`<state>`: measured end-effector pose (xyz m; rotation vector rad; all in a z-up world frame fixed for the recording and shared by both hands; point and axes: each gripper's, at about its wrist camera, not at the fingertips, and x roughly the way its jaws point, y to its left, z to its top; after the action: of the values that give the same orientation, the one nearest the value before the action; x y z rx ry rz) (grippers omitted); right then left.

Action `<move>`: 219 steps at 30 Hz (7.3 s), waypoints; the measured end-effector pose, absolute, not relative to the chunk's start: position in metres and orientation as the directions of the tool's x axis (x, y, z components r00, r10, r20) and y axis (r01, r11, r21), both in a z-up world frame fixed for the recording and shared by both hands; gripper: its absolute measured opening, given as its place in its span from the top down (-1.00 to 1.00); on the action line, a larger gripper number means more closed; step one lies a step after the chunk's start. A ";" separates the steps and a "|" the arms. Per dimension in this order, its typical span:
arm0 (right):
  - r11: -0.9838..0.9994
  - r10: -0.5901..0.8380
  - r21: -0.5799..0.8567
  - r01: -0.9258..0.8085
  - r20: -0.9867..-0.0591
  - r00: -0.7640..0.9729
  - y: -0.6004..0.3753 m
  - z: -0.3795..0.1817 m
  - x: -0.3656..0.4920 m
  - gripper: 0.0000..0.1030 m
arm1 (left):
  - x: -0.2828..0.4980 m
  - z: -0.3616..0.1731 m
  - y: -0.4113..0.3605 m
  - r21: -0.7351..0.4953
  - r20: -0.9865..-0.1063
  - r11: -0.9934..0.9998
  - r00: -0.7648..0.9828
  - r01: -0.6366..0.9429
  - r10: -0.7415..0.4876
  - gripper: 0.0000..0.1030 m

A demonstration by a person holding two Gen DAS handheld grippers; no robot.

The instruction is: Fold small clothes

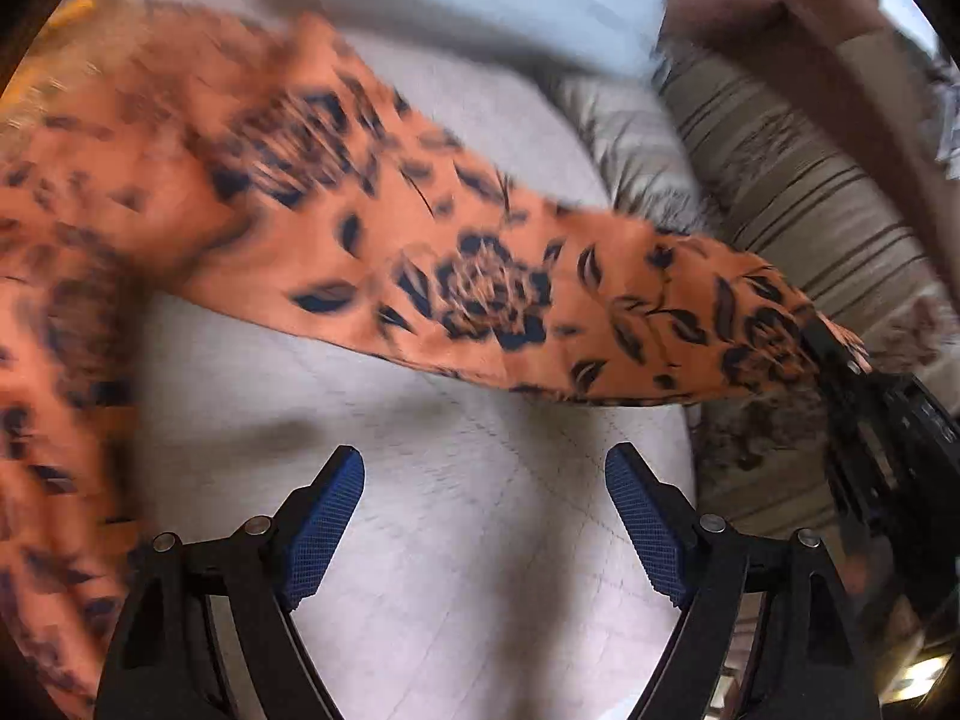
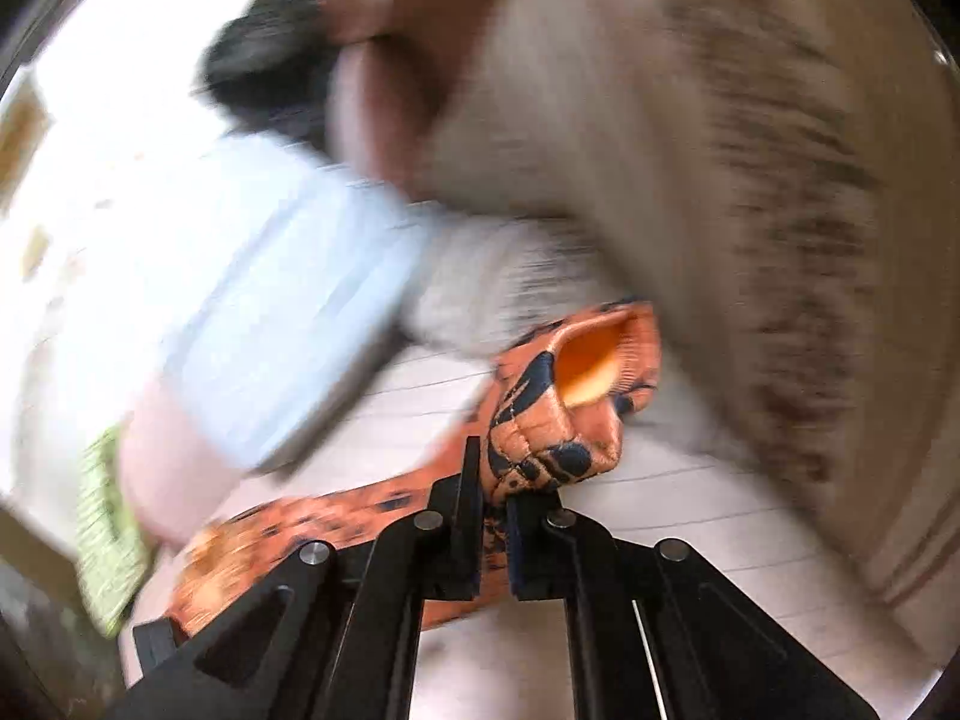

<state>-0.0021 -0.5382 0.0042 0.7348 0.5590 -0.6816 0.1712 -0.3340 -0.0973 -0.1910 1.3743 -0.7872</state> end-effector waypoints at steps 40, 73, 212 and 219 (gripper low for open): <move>0.959 0.153 0.259 0.115 -0.817 0.556 -0.143 -0.066 0.107 -0.37 | 0.292 -0.133 0.067 -0.390 -0.906 0.919 0.160 0.048 -0.393 0.11; 0.957 0.257 0.288 -0.033 -0.790 0.557 -0.045 -0.048 0.162 -0.74 | 0.229 -0.147 0.190 -0.254 -0.942 0.910 0.296 -0.328 -0.156 -0.16; 0.906 -0.026 0.086 0.414 -0.966 0.258 -0.262 -0.048 -0.013 0.67 | 0.127 -0.099 0.120 -0.373 -0.920 0.926 0.158 -0.064 -0.360 0.60; 0.854 0.049 0.173 0.491 -0.966 0.255 -0.279 -0.071 0.004 -0.26 | 0.142 -0.091 0.097 -0.228 -0.947 0.973 0.242 -0.034 -0.213 0.03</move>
<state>0.0045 -0.2789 -0.0715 0.4955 1.2906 -0.3171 0.1421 0.0972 -0.0905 -0.2177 1.3237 -0.1239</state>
